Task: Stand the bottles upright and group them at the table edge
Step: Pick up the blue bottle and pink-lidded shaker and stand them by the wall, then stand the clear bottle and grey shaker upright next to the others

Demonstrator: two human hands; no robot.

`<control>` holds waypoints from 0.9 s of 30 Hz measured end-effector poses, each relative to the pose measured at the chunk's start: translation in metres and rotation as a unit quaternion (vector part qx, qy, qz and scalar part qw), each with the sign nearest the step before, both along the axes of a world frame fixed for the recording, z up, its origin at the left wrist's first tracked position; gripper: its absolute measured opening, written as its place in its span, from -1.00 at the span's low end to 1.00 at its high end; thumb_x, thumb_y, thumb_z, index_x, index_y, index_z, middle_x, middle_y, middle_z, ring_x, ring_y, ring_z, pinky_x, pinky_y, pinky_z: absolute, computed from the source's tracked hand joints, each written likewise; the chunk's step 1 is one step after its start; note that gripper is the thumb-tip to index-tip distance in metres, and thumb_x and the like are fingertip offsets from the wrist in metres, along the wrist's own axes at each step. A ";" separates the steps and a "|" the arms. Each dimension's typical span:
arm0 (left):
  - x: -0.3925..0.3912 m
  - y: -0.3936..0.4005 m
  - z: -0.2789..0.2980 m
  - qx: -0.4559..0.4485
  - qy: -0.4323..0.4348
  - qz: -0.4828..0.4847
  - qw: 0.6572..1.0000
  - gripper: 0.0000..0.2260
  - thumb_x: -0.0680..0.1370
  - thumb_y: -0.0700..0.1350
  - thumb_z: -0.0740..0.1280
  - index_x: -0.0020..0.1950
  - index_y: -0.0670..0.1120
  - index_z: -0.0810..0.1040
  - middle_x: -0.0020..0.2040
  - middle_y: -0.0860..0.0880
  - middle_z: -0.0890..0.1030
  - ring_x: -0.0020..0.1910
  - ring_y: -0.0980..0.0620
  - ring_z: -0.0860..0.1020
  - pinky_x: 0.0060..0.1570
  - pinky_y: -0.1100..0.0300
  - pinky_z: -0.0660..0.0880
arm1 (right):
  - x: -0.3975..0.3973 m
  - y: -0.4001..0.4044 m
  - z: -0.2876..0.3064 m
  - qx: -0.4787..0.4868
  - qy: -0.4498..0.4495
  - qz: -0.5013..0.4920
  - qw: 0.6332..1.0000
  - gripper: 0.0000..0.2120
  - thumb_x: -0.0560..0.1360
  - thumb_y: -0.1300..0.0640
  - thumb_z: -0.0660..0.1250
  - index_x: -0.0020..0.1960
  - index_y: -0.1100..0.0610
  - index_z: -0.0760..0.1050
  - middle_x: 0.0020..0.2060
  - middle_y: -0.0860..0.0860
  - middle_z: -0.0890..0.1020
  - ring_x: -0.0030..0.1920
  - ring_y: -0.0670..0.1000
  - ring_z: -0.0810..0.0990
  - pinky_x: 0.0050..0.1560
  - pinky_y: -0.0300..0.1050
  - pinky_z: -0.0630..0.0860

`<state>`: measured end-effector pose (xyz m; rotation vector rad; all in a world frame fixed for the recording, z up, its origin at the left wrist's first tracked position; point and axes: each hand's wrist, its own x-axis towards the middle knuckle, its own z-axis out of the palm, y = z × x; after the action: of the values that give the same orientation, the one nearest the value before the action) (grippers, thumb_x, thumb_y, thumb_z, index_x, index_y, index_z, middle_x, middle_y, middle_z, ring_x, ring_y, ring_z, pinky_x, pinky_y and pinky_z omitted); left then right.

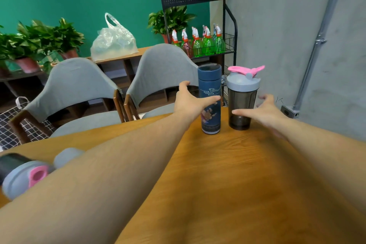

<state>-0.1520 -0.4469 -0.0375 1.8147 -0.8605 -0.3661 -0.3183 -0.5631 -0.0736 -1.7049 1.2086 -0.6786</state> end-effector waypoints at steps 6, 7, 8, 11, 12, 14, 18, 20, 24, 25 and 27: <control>0.013 0.087 0.016 0.027 -0.027 0.023 0.999 -0.34 0.43 0.07 0.53 0.44 -0.01 0.33 0.40 -0.10 0.44 0.32 -0.09 0.47 0.25 -0.02 0.51 | -0.018 0.058 0.014 0.009 0.054 -0.009 0.998 -0.37 0.36 -0.04 0.58 0.19 0.15 0.27 0.11 0.18 0.49 0.05 0.13 0.50 -0.01 0.07 0.52; 0.016 0.095 0.016 0.036 -0.025 0.023 0.999 -0.38 0.44 0.07 0.52 0.42 0.00 0.35 0.37 -0.10 0.46 0.29 -0.10 0.49 0.23 -0.04 0.53 | -0.018 0.064 0.015 0.013 0.059 -0.006 0.998 -0.39 0.36 -0.04 0.58 0.18 0.15 0.30 0.07 0.17 0.51 0.01 0.12 0.51 0.00 0.08 0.54; 0.019 0.106 0.017 0.044 -0.024 0.025 0.998 -0.42 0.46 0.07 0.50 0.40 0.00 0.36 0.35 -0.10 0.48 0.26 -0.09 0.50 0.21 -0.07 0.55 | -0.018 0.074 0.019 0.014 0.056 -0.003 0.998 -0.42 0.37 -0.05 0.57 0.17 0.14 0.32 0.05 0.17 0.53 -0.01 0.11 0.53 0.01 0.08 0.55; 0.026 0.154 0.026 0.061 -0.016 0.031 0.998 -0.56 0.51 0.05 0.44 0.33 0.00 0.41 0.22 -0.06 0.53 0.11 -0.05 0.55 0.12 -0.05 0.59 | -0.012 0.117 0.032 0.003 0.036 0.014 0.999 -0.55 0.43 -0.03 0.52 0.13 0.11 0.36 0.05 0.15 0.54 0.05 0.14 0.58 0.04 0.09 0.60; 0.026 0.170 0.029 0.063 -0.013 0.034 0.997 -0.62 0.53 0.04 0.42 0.29 0.00 0.43 0.17 -0.05 0.56 0.06 -0.03 0.57 0.07 -0.01 0.60 | -0.009 0.131 0.036 -0.003 0.026 0.021 0.999 -0.62 0.46 -0.02 0.50 0.09 0.10 0.38 0.05 0.14 0.54 0.06 0.15 0.58 0.04 0.09 0.61; 0.027 0.204 0.035 0.066 -0.005 0.040 0.997 -0.72 0.54 0.02 0.39 0.21 -0.01 0.47 0.08 -0.04 0.58 0.03 -0.04 0.59 -0.03 0.04 0.59 | 0.000 0.162 0.043 -0.011 0.011 0.045 0.999 -0.72 0.50 -0.01 0.45 0.04 0.07 0.41 0.04 0.12 0.54 0.07 0.13 0.58 0.03 0.09 0.62; 0.031 0.275 0.043 0.079 -0.006 0.030 0.996 -0.81 0.56 -0.04 0.36 0.13 -0.06 0.52 0.12 -0.14 0.63 -0.02 -0.08 0.61 -0.18 0.10 0.53 | 0.025 0.219 0.050 -0.019 0.006 0.096 0.995 -0.69 0.56 -0.01 0.38 0.22 0.07 0.43 0.14 0.10 0.55 0.06 0.08 0.58 -0.09 -0.02 0.61; 0.037 0.312 0.045 0.085 -0.009 0.035 0.996 -0.84 0.54 -0.03 0.36 0.09 -0.03 0.53 0.14 -0.15 0.63 0.02 -0.10 0.62 -0.17 0.11 0.51 | 0.038 0.250 0.054 -0.021 0.003 0.118 0.993 -0.66 0.57 -0.01 0.36 0.28 0.05 0.40 0.16 0.10 0.55 0.09 0.07 0.58 -0.16 -0.07 0.57; 0.064 0.383 0.047 0.092 -0.026 0.080 0.992 -0.87 0.54 0.00 0.35 0.05 0.01 0.53 0.08 -0.11 0.64 0.07 -0.11 0.61 -0.06 0.07 0.51 | 0.067 0.311 0.057 -0.046 0.003 0.170 0.984 -0.68 0.58 0.01 0.34 0.29 0.04 0.38 0.14 0.08 0.55 0.08 0.07 0.58 -0.21 -0.11 0.53; 0.073 0.402 0.047 0.094 -0.027 0.093 0.991 -0.84 0.55 0.02 0.33 0.08 -0.01 0.53 0.07 -0.10 0.64 0.04 -0.08 0.61 -0.08 0.08 0.51 | 0.075 0.326 0.058 -0.052 0.006 0.181 0.982 -0.69 0.57 0.00 0.35 0.27 0.04 0.39 0.12 0.07 0.55 0.07 0.07 0.59 -0.20 -0.09 0.55; 0.089 0.432 0.046 0.106 -0.030 0.116 0.987 -0.77 0.57 0.08 0.30 0.13 -0.02 0.54 0.09 -0.07 0.63 0.04 -0.04 0.59 0.00 0.08 0.54 | 0.088 0.349 0.059 -0.049 0.011 0.205 0.977 -0.70 0.56 0.00 0.35 0.24 0.04 0.40 0.05 0.05 0.56 0.03 0.06 0.60 -0.11 0.00 0.60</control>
<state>-0.0632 -0.0148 0.0087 2.1070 -0.6605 -0.2615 -0.2299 -0.2137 -0.0141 -1.9708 0.8081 -0.4714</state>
